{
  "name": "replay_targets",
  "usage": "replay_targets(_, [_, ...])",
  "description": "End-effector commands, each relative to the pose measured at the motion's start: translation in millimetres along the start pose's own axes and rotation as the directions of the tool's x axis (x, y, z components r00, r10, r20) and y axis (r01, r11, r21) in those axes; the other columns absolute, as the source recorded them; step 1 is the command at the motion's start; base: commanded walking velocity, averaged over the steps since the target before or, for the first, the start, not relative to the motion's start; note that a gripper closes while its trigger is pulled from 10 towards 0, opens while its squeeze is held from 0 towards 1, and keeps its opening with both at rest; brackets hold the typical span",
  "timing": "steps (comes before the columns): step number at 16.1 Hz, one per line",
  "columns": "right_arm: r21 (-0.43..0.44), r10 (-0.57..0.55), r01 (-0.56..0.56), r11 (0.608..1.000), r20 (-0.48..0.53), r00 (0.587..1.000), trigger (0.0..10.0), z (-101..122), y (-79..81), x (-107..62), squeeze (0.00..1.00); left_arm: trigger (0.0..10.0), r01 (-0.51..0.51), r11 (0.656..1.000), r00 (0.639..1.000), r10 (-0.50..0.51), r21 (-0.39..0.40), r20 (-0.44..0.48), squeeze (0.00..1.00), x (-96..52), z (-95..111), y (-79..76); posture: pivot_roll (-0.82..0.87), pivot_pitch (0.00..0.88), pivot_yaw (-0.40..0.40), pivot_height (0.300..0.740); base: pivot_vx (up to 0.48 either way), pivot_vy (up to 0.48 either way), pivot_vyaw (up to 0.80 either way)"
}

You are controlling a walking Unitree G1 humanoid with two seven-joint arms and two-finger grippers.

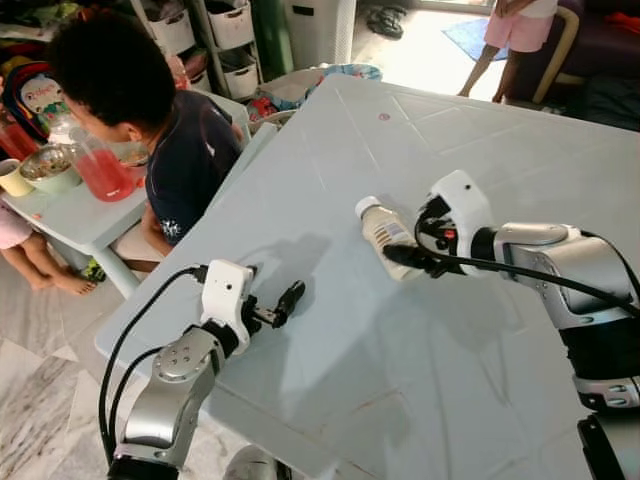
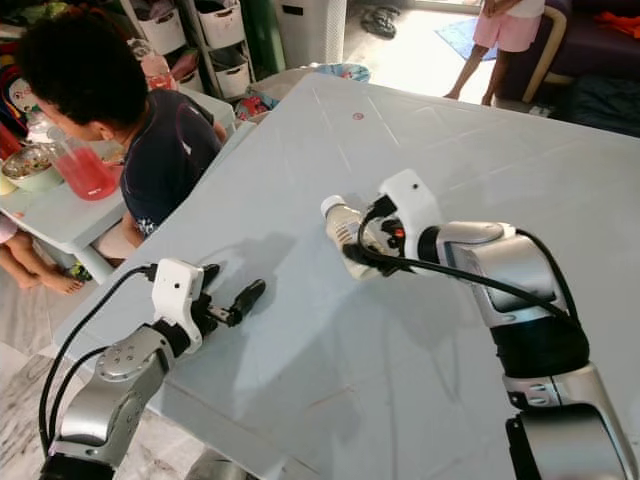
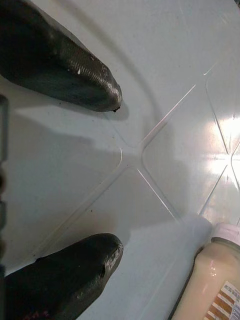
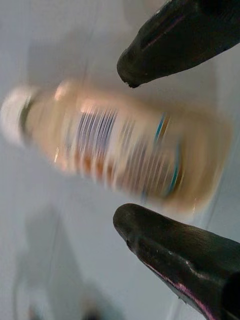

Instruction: Restocking fridge

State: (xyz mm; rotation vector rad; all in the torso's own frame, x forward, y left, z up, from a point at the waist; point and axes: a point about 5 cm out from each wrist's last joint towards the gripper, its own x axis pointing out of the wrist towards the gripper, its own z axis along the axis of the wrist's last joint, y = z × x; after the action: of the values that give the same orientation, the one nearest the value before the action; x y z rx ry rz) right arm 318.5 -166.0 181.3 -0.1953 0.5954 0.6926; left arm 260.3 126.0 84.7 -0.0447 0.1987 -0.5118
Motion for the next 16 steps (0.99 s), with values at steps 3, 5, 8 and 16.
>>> replay_targets(3, [-0.015, 0.076, -0.076, 0.997, -0.017, 0.997, 10.0, -6, 15.4, 7.9, 1.0, 10.0, 0.025, 1.0, 0.999, -0.024, 0.008, -0.03, 0.0, 3.9, -4, -1.7, -0.09, 0.079, 0.067, 0.74, 0.0, 0.0, 0.0])
replay_targets(5, [0.01, 0.124, -0.124, 0.992, -0.087, 0.988, 10.0, -24, 15.7, 15.5, 0.0, 10.0, 0.027, 1.0, 0.999, -0.027, 0.006, -0.031, 0.0, 3.4, -5, -3.0, -0.08, 0.08, 0.067, 0.74, 0.0, 0.0, 0.0])
replay_targets(8, [-0.054, 0.099, -0.115, 0.992, -0.244, 0.965, 10.0, -60, 8.3, 31.5, 0.0, 10.0, 0.034, 0.999, 0.999, -0.034, 0.004, -0.036, 0.0, 2.4, -8, -8.1, -0.07, 0.079, 0.064, 0.74, 0.0, 0.0, 0.0])
replay_targets(16, [-0.474, 0.03, -0.134, 0.87, -0.22, 0.975, 10.0, -56, 8.3, 34.3, 0.0, 10.0, 0.031, 0.999, 0.998, -0.031, 0.006, -0.057, 0.0, -3.2, -12, -7.6, -0.06, 0.089, 0.065, 0.74, 0.0, 0.0, 0.0])
